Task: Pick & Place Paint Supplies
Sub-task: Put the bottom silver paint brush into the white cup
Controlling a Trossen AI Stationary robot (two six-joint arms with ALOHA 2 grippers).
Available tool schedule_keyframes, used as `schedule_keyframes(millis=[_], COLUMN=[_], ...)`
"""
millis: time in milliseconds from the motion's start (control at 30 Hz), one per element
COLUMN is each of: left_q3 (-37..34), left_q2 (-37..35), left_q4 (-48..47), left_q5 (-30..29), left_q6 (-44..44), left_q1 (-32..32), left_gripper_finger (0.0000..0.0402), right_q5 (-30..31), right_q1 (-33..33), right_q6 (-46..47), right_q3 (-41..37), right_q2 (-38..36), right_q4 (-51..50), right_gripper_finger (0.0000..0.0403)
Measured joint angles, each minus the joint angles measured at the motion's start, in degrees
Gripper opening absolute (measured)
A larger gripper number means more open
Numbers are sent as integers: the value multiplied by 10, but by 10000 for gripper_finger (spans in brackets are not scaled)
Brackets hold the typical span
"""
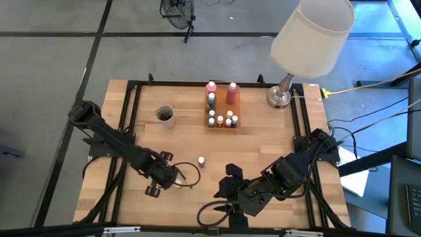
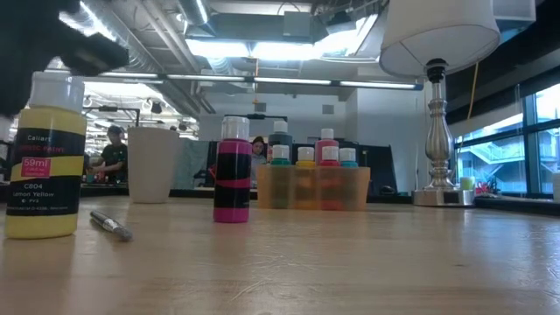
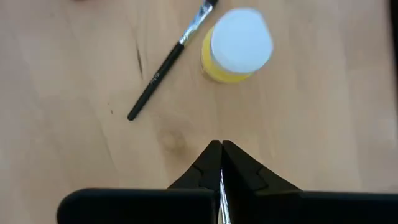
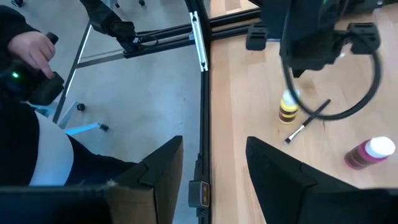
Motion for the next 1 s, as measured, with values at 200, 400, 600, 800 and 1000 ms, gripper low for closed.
schedule_keyframes(millis=[200,400,600,800,1000], left_q3=[45,131,168,168,97], left_q2=[-59,-105,-173,-266,-368], left_q4=[-35,-90,-54,-19,79], left_q5=[-44,-198,-364,-447,-508], left_q6=[-12,-14,17,42,87], left_q1=[1,1,1,1,2], left_gripper_finger=[2,2,2,2,2], right_q5=[-7,-8,-8,-8,0], right_q1=[0,-3,-7,-7,-8], right_q6=[-11,-23,-28,-29,-34], right_q3=[0,0,0,0,0], right_q2=[0,-3,-3,-10,-11], right_q4=[9,14,13,12,12], right_gripper_finger=[178,178,169,156,146])
